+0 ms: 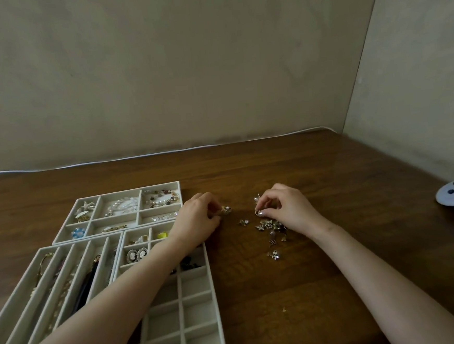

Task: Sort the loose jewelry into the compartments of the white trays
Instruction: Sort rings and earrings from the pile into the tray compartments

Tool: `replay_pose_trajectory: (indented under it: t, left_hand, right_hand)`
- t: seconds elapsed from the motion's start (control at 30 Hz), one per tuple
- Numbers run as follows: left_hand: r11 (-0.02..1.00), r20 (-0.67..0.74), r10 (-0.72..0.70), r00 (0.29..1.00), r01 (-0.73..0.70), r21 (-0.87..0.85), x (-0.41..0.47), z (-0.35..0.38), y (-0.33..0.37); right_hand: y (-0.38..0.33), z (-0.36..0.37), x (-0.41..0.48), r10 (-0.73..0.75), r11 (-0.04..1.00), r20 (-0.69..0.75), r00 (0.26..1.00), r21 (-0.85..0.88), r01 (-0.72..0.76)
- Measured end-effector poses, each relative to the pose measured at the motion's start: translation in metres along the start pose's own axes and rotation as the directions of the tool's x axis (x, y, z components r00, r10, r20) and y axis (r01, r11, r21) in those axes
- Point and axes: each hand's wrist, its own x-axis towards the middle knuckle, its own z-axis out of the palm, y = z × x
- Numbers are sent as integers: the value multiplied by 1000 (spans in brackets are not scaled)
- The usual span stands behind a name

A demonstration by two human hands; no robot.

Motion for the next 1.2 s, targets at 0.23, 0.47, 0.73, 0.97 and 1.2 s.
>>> replay_pose_trajectory:
  t: [0.23, 0.47, 0.73, 0.97, 1.2]
  left_hand:
    - [997, -90, -39, 995, 33, -74, 3, 1, -3]
    - [974, -123, -14, 992, 42, 221, -5, -3, 3]
    - [941, 24, -62, 998, 50, 334, -8, -7, 7]
    - [976, 135, 31, 990, -59, 212, -4, -7, 13]
    - [957, 64, 115, 991, -128, 259, 11, 2, 38]
  right_hand:
    - [-1, -5, -1, 48, 995, -55, 997, 91, -43]
    - [4, -16, -2, 167, 965, -150, 974, 229, -130]
    - [3, -16, -2, 169, 959, -137, 976, 252, -131]
    - [3, -16, -2, 171, 926, -93, 981, 356, -128]
    - [6, -17, -2, 172, 869, -5, 985, 471, -149]
